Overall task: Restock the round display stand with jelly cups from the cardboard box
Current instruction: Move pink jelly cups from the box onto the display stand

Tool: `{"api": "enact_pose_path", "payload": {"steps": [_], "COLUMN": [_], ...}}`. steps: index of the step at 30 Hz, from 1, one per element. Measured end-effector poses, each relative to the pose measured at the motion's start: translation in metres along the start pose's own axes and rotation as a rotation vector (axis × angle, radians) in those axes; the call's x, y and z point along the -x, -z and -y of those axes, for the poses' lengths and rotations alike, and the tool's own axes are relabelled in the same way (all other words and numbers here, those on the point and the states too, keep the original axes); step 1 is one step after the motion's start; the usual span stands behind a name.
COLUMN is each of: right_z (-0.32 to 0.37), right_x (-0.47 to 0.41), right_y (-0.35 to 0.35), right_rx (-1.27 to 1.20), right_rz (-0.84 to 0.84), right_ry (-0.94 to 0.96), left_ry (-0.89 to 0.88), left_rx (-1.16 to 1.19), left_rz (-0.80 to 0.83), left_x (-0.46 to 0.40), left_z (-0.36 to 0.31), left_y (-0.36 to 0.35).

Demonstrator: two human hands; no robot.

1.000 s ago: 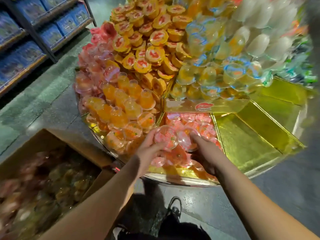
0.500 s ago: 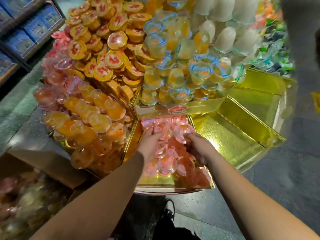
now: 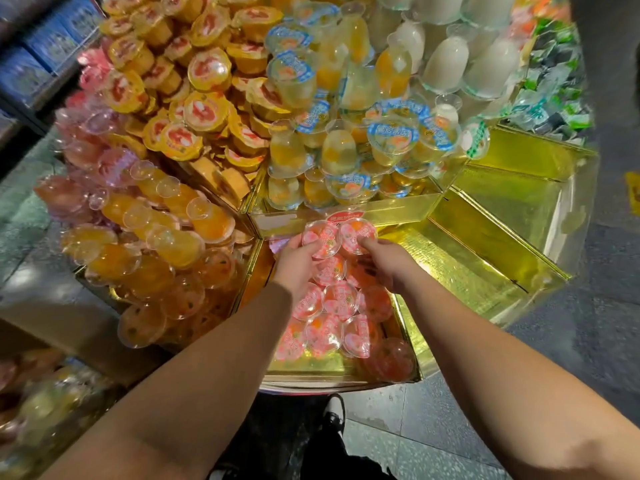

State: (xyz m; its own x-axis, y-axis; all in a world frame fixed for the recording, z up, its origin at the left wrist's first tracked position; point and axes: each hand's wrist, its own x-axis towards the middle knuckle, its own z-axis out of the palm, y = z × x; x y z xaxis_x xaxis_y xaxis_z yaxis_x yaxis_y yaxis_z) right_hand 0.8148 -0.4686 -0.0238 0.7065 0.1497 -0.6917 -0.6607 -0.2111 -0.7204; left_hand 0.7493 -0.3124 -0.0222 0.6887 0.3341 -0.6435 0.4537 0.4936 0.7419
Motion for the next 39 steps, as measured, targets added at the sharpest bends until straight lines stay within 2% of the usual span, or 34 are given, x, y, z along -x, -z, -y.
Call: {"api": "enact_pose_path", "payload": {"steps": [9,18,24,29,32,35,39], "right_z": [0.000,0.023,0.026,0.033,0.029,0.021,0.003], "right_x": [-0.007,-0.005,0.013,0.071,0.112,0.147,0.181], "right_y": [0.001,-0.004,0.012,0.005,-0.025,-0.075,-0.161], "right_rx": [0.290,0.593,0.566,0.585,0.615,0.641,0.814], "right_rz": [-0.068,-0.117,-0.184,-0.302,-0.217,-0.061,0.198], "right_ry": [0.106,0.049,0.070,0.237,0.378,0.519,0.681], "left_ry": [0.002,0.014,0.016,-0.114,-0.214,-0.281,-0.297], "left_rx": [-0.125,-0.396,-0.467,-0.472,-0.533,-0.538,-0.530], "left_rz": [-0.049,-0.030,-0.016,0.009,0.026,-0.037,-0.251], "left_x": [-0.001,0.004,0.038,0.088,0.121,0.147,0.167], "left_z": [0.002,-0.019,-0.041,-0.049,-0.055,-0.059,-0.052], "left_y": [0.002,0.003,0.014,0.045,0.086,0.144,0.238]}}
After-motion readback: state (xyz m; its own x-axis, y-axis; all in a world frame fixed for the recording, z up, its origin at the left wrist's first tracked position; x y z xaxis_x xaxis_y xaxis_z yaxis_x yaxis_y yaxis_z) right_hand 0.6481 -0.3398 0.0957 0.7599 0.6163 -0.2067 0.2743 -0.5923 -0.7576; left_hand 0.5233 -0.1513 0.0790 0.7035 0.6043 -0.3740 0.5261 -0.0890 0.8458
